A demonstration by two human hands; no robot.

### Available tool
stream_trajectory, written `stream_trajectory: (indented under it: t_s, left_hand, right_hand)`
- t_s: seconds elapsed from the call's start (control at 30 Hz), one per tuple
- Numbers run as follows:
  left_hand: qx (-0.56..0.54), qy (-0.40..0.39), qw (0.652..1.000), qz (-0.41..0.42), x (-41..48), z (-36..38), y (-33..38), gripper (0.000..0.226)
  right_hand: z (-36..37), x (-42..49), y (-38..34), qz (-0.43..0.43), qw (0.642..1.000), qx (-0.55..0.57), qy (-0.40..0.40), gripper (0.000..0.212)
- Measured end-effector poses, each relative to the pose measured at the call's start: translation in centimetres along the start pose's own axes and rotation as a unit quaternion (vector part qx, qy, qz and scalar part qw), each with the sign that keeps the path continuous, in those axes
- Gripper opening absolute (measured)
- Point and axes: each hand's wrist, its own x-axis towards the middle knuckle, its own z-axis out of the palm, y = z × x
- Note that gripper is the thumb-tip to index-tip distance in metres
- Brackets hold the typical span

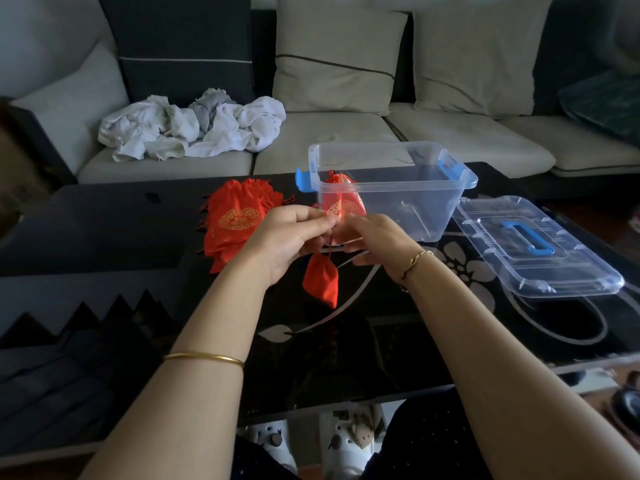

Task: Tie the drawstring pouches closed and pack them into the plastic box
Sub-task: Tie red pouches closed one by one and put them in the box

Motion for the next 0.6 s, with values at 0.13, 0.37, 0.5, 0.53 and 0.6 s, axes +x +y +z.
stream_trajectory:
  t_s: [0.13, 0.37, 0.5, 0.53, 0.6]
  left_hand:
    - [-0.013, -0.004, 1.0, -0.007, -0.1, 0.1, 0.0, 0.005]
    - [-0.022, -0.015, 1.0, -0.008, 0.1, 0.0, 0.0, 0.01]
    - [-0.03, 0.026, 0.999, -0.021, 0.2, -0.1, -0.3, 0.012]
    - [-0.026, 0.043, 0.999, -0.016, 0.2, -0.3, -0.4, 0.012]
    - [-0.014, 0.063, 0.998, 0.0, 0.3, -0.5, -0.6, 0.014]
  right_hand:
    - [0.0, 0.2, 0.5, 0.004, 0.993, 0.109, -0.044, 0.03]
    - [0.5, 0.6, 0.7, -0.067, 0.994, 0.077, 0.023, 0.023]
    - [-0.3, 0.4, 0.3, -0.06, 0.992, 0.099, 0.049, 0.02]
    - [-0.5, 0.3, 0.3, -0.043, 0.995, 0.087, 0.025, 0.019]
    - [-0.5, 0.0, 0.4, -0.004, 1.0, 0.0, -0.03, 0.019]
